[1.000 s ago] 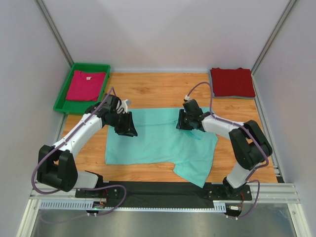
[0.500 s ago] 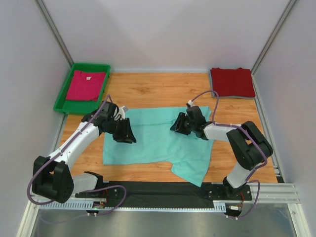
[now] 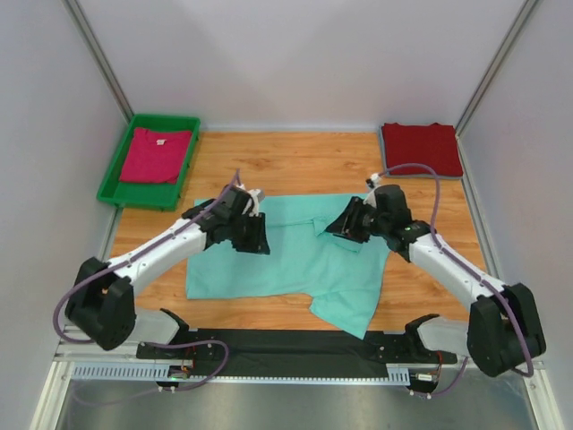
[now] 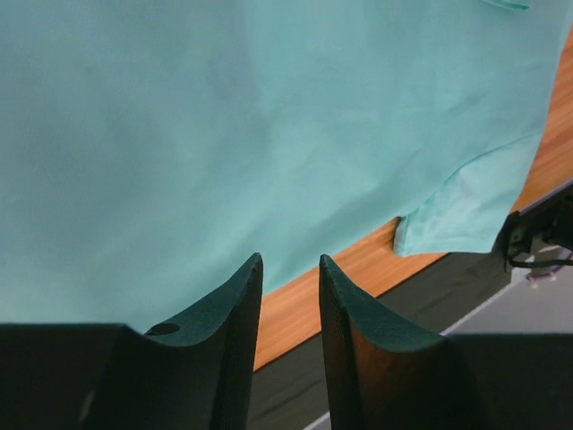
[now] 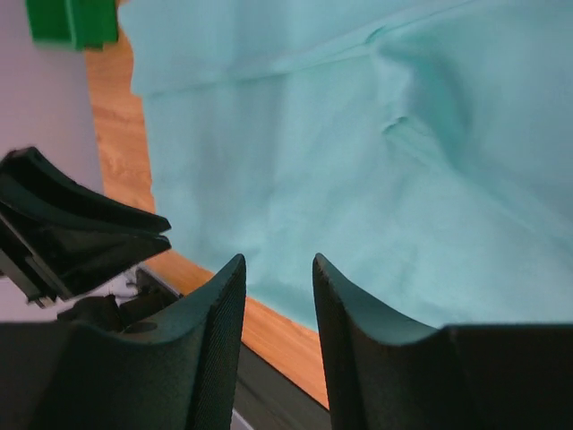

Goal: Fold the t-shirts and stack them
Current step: Fold the tshirt

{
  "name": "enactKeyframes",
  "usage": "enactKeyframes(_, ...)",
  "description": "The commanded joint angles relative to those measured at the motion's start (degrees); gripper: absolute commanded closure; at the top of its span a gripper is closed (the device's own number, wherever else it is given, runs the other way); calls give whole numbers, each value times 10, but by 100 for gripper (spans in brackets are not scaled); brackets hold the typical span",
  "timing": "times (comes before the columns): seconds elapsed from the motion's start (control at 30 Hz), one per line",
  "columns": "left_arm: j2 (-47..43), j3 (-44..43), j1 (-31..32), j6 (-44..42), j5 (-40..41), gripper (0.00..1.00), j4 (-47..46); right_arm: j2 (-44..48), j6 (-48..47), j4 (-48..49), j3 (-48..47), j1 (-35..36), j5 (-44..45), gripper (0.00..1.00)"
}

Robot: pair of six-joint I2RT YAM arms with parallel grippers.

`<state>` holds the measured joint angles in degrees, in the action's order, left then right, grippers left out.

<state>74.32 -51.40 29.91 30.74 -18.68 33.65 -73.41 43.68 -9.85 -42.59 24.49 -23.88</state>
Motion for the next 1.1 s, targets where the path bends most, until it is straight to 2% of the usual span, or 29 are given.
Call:
enactKeyframes(0.0,82,-64,77,2,182,62,-110,47,-39,-144,-14,-65,57,63)
enactKeyframes(0.03,105,-93,106,-14,205,62,-122,49,-49,-162,-17,-83,60,64)
enactKeyframes(0.07,128,-111,118,-19,222,68,-131,48,-75,-178,-23,-99,61,65)
enactKeyframes(0.17,256,-190,147,-31,283,73,-132,35,-123,-229,-46,-159,66,66)
enactKeyframes(0.23,297,-249,161,-33,313,72,-120,27,-132,-234,-48,-185,56,67)
enactKeyframes(0.3,335,-273,181,-46,340,69,-132,22,-136,-234,-46,-217,31,67)
enactKeyframes(0.63,392,-319,210,-71,301,64,-169,-11,-153,-215,-43,-236,11,66)
enactKeyframes(1.07,471,-424,243,-84,364,59,-74,-12,-159,-204,-34,-262,-11,66)
